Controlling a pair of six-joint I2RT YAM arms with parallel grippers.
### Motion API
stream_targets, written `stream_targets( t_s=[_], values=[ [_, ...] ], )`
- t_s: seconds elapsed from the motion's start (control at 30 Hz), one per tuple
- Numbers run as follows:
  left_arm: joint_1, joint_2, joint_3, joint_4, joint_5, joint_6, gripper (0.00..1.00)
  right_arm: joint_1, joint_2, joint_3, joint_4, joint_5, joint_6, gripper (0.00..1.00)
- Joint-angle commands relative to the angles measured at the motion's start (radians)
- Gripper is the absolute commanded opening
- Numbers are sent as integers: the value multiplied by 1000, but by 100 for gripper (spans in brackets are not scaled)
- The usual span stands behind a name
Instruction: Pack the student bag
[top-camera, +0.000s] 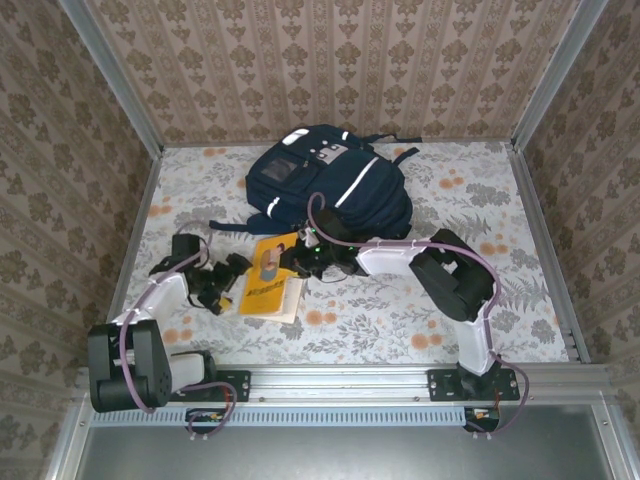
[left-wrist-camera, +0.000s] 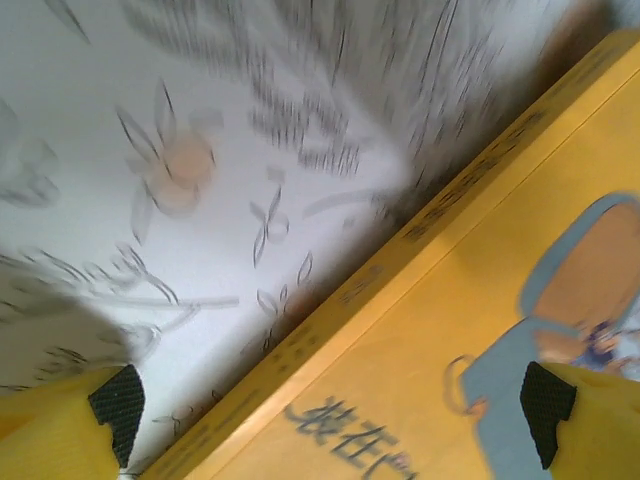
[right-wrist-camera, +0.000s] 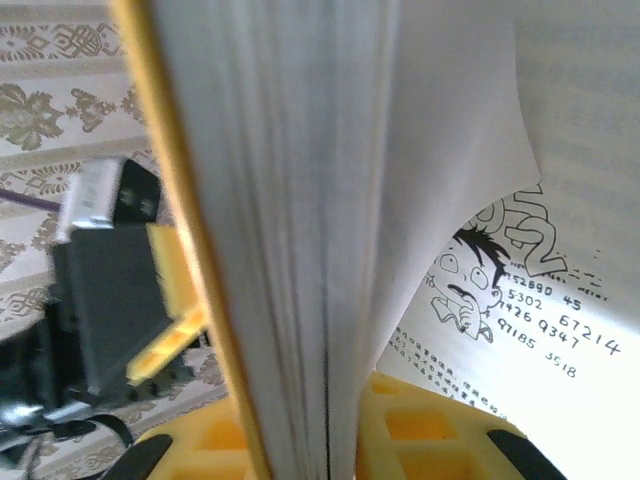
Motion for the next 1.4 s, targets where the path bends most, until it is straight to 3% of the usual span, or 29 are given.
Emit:
stream_targets(
  t_s=[0.0, 0.13, 0.47, 0.73, 0.83, 0.93, 1.13, 1.23, 1.37],
  values=[
    [-57, 16, -63, 103, 156, 1, 100, -20, -77, -69, 162, -65, 60, 19],
    [-112, 36, -95, 185, 178, -31, 100, -44, -100, -134, 288, -89, 159, 19],
    [-154, 77, -157, 393, 274, -173, 100, -111, -95, -292, 649, -61, 434, 20],
    [-252, 71, -222, 662, 319, -389, 91, -115, -60, -315, 708, -34, 478, 21],
    [-275, 19, -257, 754, 316, -469, 83, -116, -56, -315, 700, -27, 478, 22],
    [-282, -68, -267, 737, 308, -497, 70, -116, -55, -314, 688, -20, 473, 22],
    [-263, -340, -283, 489, 221, -481, 42, -115, -77, -311, 619, -3, 439, 29],
    [-247, -436, -301, 439, 204, -496, 28, -112, -110, -300, 547, 4, 389, 39],
    [-239, -450, -294, 418, 212, -480, 7, -110, -179, -271, 429, 2, 299, 57]
  ],
)
